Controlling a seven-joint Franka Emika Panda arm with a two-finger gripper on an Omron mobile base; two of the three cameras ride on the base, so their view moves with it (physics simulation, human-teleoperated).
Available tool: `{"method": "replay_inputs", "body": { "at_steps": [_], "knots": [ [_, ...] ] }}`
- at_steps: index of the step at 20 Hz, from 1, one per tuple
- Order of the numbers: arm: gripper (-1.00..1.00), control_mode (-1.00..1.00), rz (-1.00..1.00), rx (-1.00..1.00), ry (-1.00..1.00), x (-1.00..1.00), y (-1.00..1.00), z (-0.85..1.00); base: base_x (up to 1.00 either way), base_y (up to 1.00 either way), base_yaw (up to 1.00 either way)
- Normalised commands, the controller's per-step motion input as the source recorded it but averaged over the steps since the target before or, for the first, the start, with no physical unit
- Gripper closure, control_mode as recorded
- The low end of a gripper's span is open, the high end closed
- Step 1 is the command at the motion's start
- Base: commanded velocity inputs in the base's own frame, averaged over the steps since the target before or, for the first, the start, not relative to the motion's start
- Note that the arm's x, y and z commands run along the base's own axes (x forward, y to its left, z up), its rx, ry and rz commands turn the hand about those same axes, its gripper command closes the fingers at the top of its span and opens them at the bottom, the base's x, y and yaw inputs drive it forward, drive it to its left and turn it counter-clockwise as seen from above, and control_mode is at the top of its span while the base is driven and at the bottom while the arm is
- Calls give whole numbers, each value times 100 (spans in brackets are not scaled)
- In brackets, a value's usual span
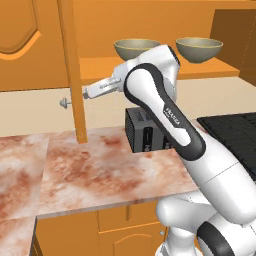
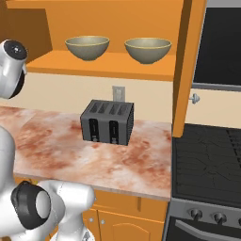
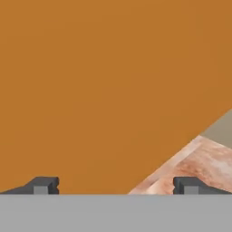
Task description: Move the bowls from the cabinet to the plates on the dining table.
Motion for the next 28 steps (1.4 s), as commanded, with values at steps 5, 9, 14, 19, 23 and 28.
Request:
{"method": "replay_inputs", "body": {
  "at_steps": [5,9,14,19,23,28],
  "knots": [
    [-100,-100,4,-4,0,15,70,-5,0,0,0],
    [-100,-100,1,-5,0,0,69,0,0,0,0],
    [-100,-100,0,-7,-1,0,52,0,0,0,0],
    [-100,-100,0,-6,-8,-8,-7,0,0,0,0],
    [-100,-100,0,-4,-8,0,-37,-2,0,0,0],
    [-100,-100,-2,0,-9,-14,-36,-18,0,0,0]
  ]
}}
